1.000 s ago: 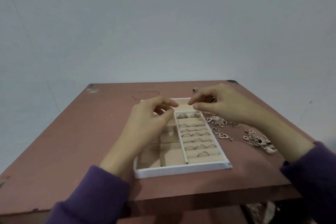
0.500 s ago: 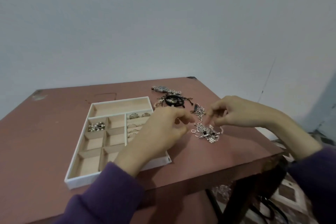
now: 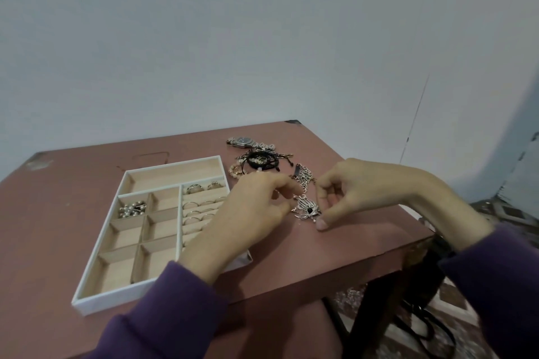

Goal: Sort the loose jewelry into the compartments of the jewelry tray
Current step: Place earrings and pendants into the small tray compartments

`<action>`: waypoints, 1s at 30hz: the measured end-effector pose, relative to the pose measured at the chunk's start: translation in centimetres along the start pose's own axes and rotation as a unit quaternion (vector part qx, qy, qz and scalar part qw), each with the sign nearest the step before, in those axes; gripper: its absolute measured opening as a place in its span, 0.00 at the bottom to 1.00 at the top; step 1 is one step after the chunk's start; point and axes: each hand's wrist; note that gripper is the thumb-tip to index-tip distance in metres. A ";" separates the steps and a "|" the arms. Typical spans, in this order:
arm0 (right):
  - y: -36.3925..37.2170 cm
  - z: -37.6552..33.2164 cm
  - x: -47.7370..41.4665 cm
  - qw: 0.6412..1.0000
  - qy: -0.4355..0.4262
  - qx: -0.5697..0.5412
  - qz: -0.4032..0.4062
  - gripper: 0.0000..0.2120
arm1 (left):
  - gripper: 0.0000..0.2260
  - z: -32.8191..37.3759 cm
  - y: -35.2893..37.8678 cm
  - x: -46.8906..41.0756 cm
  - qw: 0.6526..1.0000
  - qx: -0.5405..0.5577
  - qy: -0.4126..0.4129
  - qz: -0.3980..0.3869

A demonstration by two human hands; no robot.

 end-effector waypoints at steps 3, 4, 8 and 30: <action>0.4 -0.2 -0.4 1.000 -0.001 0.027 0.002 0.09 | 0.09 -0.1 0.0 0.1 1.000 0.001 0.001 0.000; 0.5 -0.3 -0.5 1.000 0.000 0.029 0.007 0.08 | 0.08 -0.1 0.0 0.1 1.000 0.002 0.001 0.001; 0.3 -0.3 -0.6 1.000 0.002 -0.002 0.014 0.04 | 0.08 -0.2 -0.1 0.1 1.000 0.010 0.003 0.007; 3.7 1.1 -1.6 0.807 0.094 -0.445 0.376 0.07 | 0.07 -0.3 1.5 -1.1 0.994 0.085 -0.038 0.062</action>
Point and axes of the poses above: each hand's wrist, its own x-axis away from the middle knuckle, its own y-axis out of the palm, z = x × y, and after that the axes turned 15 degrees about x, right-handed
